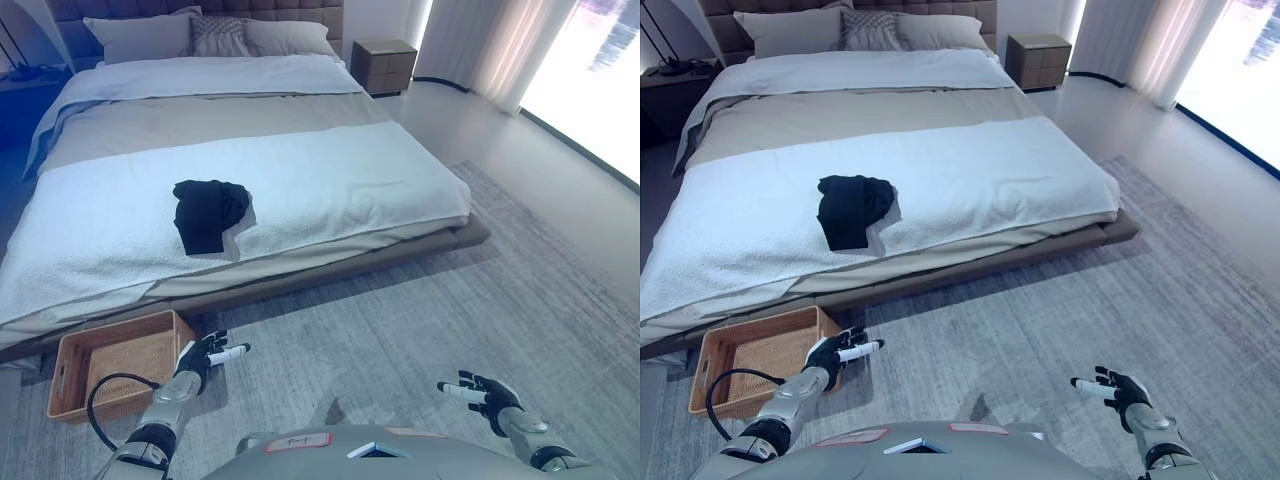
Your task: Put the clothes on the bed into the basket.
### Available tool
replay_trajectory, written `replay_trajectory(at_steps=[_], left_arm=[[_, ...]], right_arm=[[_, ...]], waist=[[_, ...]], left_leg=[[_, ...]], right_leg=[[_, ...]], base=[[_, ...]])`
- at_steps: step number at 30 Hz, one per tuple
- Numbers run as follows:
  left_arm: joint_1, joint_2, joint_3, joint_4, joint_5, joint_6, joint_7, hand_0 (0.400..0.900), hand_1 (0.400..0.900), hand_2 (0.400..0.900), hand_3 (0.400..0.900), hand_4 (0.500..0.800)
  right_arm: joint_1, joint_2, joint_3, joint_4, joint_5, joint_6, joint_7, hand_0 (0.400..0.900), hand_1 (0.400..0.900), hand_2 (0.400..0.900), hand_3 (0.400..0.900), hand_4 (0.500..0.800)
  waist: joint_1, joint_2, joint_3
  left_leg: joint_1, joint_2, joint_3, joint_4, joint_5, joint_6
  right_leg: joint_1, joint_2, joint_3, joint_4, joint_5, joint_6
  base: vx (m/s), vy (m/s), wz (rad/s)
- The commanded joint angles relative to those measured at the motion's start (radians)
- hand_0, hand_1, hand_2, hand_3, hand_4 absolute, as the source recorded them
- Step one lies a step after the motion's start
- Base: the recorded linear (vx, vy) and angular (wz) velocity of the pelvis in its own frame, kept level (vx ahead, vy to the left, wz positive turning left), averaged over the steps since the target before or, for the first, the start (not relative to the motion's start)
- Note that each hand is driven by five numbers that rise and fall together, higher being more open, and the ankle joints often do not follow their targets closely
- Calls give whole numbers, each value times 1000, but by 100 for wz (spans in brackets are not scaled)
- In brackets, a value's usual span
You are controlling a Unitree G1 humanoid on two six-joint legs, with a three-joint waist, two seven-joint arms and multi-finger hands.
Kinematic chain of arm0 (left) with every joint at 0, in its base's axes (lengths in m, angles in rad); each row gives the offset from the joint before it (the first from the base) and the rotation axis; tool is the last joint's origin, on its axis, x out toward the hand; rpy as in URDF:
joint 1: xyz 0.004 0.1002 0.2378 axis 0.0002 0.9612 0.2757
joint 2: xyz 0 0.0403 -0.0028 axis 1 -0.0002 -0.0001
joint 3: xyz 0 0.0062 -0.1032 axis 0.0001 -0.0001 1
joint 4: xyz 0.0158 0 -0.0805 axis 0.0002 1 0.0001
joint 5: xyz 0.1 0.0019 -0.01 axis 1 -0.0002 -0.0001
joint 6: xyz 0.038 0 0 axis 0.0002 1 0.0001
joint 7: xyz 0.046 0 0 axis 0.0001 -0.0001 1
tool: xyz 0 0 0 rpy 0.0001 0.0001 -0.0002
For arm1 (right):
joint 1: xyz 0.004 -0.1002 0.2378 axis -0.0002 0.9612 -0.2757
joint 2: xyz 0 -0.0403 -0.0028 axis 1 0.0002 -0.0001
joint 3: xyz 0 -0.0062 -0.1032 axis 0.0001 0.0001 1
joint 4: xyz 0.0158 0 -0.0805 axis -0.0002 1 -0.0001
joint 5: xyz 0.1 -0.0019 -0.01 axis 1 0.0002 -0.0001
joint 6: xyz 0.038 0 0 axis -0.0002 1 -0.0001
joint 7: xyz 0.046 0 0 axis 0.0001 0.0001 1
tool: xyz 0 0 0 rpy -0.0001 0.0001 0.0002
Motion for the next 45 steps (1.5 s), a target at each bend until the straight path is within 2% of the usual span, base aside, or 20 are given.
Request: replay_trajectory(at_steps=[1, 15, 22, 26, 32, 33, 36, 37, 38, 39, 40, 41, 45], left_arm=[[-132, 43, -12, 40, -31, -79, 18, 900, 900, 900, 900, 800], [-133, 41, -19, 42, -26, -79, 17, 900, 900, 900, 900, 800], [-148, 42, -25, 37, -27, -82, 27, 900, 900, 900, 900, 800], [-153, 44, -24, 25, -35, -87, 35, 900, 900, 900, 900, 800], [-153, 48, -25, -2, -45, -90, 37, 900, 900, 900, 900, 800], [-156, 49, -29, -13, -49, -90, 36, 900, 900, 900, 900, 800], [-165, 58, -38, -22, -45, -89, 36, 900, 900, 900, 900, 800], [-165, 58, -38, -22, -45, -89, 36, 900, 900, 900, 900, 800], [-169, 67, -39, -32, -45, -87, 37, 900, 900, 900, 900, 800], [-173, 73, -38, -31, -43, -85, 38, 900, 900, 900, 900, 800], [-174, 73, -38, -31, -43, -85, 38, 900, 900, 900, 900, 800], [-175, 83, -33, -35, -43, -85, 37, 900, 900, 900, 900, 800], [-170, 85, -22, -33, -41, -84, 34, 900, 900, 900, 900, 800]], right_arm=[[-94, -10, 27, 52, 41, -58, -18, 900, 900, 900, 900, 800], [-97, -10, 30, 52, 40, -56, -17, 900, 900, 900, 900, 800], [-106, -12, 26, 50, 49, -53, -17, 900, 900, 900, 900, 800], [-118, -7, 31, 52, 49, -47, -18, 900, 900, 900, 900, 800], [-119, -5, 25, 54, 48, -45, -16, 900, 900, 900, 900, 800], [-116, -10, 20, 54, 48, -45, -17, 900, 900, 900, 900, 800], [-109, -16, 9, 53, 54, -45, -17, 900, 900, 900, 900, 800], [-109, -16, 9, 53, 54, -45, -17, 900, 900, 900, 900, 800], [-100, -16, 6, 52, 61, -46, -21, 900, 900, 900, 900, 800], [-96, -14, 6, 52, 64, -47, -19, 900, 900, 900, 900, 800], [-96, -14, 6, 52, 64, -47, -19, 900, 900, 900, 900, 800], [-94, -6, 9, 58, 69, -46, -16, 900, 900, 900, 900, 800], [-85, 4, 5, 56, 72, -47, -10, 900, 900, 900, 900, 800]], waist=[[-3, -18, -39], [-5, -22, -32], [-9, -31, -12], [-6, -44, 11], [8, -57, 20], [12, -63, 29], [12, -61, 45], [13, -62, 44], [9, -54, 66], [7, -51, 77], [9, -51, 77], [8, -45, 92], [-2, -42, 102]], left_leg=[[-85, 39, -29, -7, 30, -37], [-86, 37, -27, -7, 28, -35], [-85, 14, -27, 12, 6, -15], [-90, -13, -16, 48, -23, 10], [-107, -56, -18, 129, -87, 35], [-122, -84, -26, 171, -110, 49], [-129, -128, -43, 194, -126, 79], [-131, -129, -42, 195, -127, 80], [-124, -150, -58, 206, -131, 103], [-118, -158, -64, 209, -133, 113], [-118, -159, -63, 210, -134, 113], [-105, -168, -72, 206, -136, 128], [-78, -174, -88, 209, -157, 132]], right_leg=[[-70, -27, -39, 19, 60, 22], [-76, -29, -35, 22, 62, 26], [-106, -56, -4, 90, 48, 30], [-128, -80, 22, 136, 43, 44], [-124, -126, 30, 179, 52, 63], [-135, -156, 40, 226, 83, 70], [-192, -192, 72, 350, 174, 50], [-194, -192, 74, 352, 173, 51], [-237, -195, 101, 450, 246, 26], [-258, -192, 115, 493, 271, 18], [-259, -192, 117, 495, 270, 19], [-291, -183, 122, 553, 277, 4], [-373, -178, 93, 532, 247, 9]], base=[[0, 0, 0], [0, 0, 0], [4, 44, 1], [20, 98, -11], [49, 121, -4], [-4, 176, 10], [-10, 208, 18], [-41, 242, 23], [-42, 237, 19], [-42, 235, 19], [-2, 201, 14], [30, 175, 11], [123, 80, 27]])
